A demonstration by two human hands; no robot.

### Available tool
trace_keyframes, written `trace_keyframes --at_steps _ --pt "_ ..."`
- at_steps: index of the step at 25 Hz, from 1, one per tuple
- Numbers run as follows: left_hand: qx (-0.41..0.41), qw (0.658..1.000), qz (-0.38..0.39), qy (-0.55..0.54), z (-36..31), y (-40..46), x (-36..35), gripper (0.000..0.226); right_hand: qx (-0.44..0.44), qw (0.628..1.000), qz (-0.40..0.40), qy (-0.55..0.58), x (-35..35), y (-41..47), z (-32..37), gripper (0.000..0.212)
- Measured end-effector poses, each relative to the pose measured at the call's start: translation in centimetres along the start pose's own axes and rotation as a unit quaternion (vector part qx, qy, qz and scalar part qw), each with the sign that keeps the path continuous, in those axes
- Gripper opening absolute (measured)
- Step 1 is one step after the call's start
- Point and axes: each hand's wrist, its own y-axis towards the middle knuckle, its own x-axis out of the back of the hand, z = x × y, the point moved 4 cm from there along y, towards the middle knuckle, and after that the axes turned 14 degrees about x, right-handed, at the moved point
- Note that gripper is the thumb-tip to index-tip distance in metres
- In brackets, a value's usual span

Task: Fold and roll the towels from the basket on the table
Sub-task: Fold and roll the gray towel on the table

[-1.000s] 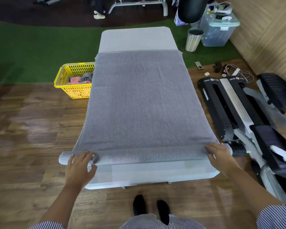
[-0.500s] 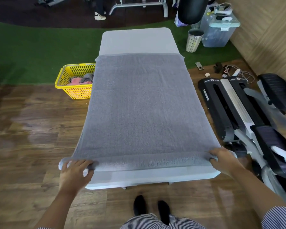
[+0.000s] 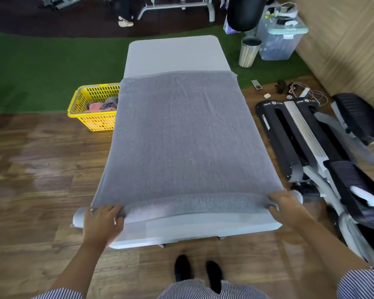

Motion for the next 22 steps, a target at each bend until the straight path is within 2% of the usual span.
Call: trace_keyframes --at_steps 3,6,8,10,12,13,15,18,22 --pt "-0.009 1.000 -0.013 0.003 0.5 -0.1 0.4 0.037 0.020 1.000 0.011 -0.011 0.2 -0.1 -0.1 0.031" --pt "-0.004 0.998 -0.051 -0.026 0.3 -0.1 0.0 0.042 0.063 0.993 -0.092 0.041 0.3 0.0 0.1 0.037" --pt "-0.017 0.998 -0.035 -0.041 0.1 -0.2 -0.7 0.044 0.072 0.988 -0.130 0.045 -0.1 0.0 -0.4 0.034" --pt "-0.006 0.999 -0.005 -0.050 0.4 0.0 -1.4 0.045 0.050 0.991 -0.107 0.061 -0.7 -0.3 -0.8 0.039" --pt "0.006 0.998 0.020 -0.052 0.2 0.3 -1.8 0.049 0.030 0.996 -0.048 0.075 -1.2 -0.3 -1.2 0.052" --pt "0.013 0.998 0.020 -0.053 0.0 0.3 -1.6 0.044 0.028 0.997 -0.032 0.070 -1.3 -0.1 -1.2 0.054" --pt "0.024 0.998 0.018 -0.050 -0.5 0.3 -0.9 0.033 0.022 0.997 -0.029 0.064 -0.6 0.2 -0.9 0.046" --pt "0.007 0.998 0.047 -0.031 -0.3 -0.1 -0.6 0.035 0.019 0.999 -0.033 0.036 0.4 0.1 -0.6 0.029" --pt "0.000 0.998 0.015 -0.053 0.1 -0.2 -0.2 0.041 0.030 0.999 -0.018 0.016 0.9 0.7 -0.8 0.035"
